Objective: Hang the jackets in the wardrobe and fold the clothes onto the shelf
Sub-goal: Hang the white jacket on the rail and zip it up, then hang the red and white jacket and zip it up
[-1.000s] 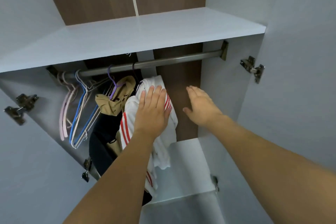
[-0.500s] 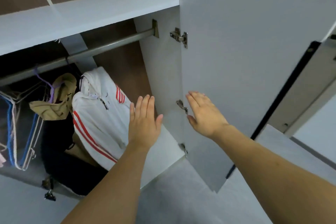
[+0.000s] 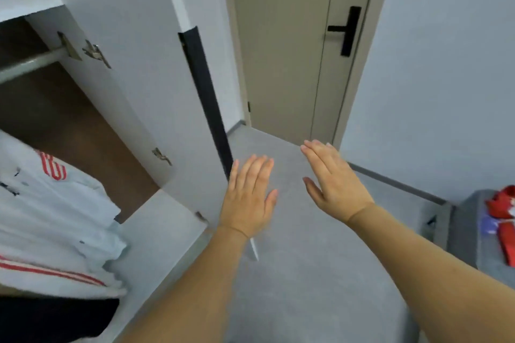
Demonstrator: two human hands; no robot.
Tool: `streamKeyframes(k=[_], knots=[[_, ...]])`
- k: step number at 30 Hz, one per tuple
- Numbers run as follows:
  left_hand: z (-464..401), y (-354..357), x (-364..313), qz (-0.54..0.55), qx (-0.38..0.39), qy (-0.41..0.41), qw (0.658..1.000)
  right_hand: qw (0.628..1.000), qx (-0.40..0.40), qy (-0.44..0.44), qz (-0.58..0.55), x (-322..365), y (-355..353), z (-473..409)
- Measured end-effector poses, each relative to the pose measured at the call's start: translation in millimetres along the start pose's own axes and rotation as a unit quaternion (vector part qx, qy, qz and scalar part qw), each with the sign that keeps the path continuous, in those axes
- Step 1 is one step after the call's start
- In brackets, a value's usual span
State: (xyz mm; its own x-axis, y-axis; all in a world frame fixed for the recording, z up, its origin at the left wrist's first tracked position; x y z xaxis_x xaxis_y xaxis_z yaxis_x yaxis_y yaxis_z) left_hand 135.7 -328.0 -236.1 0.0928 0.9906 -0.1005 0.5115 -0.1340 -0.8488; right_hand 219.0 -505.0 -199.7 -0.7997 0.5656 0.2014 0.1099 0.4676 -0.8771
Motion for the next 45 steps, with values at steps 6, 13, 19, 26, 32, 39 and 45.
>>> streamKeyframes(k=[6,13,19,26,32,39,45], knots=[[-88,51,-142,0.062,0.007,0.074,0.995,0.991,-0.015,0.124,0.045,-132,-72,92],[-183,119,-258,0.117,0.029,0.187,0.975,0.963,-0.064,0.259,0.044,-252,-119,157],[-273,193,-361,0.167,0.067,0.275,0.944,0.911,-0.115,0.392,0.054,-361,-151,205],[-354,267,-526,0.226,0.087,0.391,0.888,0.819,-0.157,0.543,0.092,-462,-201,296],[-376,322,-669,0.244,0.127,0.469,0.839,0.712,-0.178,0.674,0.085,-530,-228,416],[-397,405,-808,0.223,0.192,0.506,0.811,0.614,-0.191,0.765,0.037,-631,-239,514],[-400,580,-922,0.196,0.349,0.429,0.810,0.506,-0.246,0.824,-0.061,-764,-188,593]])
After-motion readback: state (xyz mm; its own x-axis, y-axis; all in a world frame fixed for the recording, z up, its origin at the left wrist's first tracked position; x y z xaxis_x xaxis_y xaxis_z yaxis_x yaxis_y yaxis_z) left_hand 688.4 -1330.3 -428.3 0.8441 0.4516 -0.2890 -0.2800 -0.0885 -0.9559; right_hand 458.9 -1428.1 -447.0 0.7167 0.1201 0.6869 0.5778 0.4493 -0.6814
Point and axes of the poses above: each hand's wrist, its own z-axis away from the middle knuckle, its own y-axis out of the palm, x = y × z, the point moved 3 cm from there along -z, towards the middle knuckle, and after that the axes turned 1 degree about y, right-handed, at the moved point
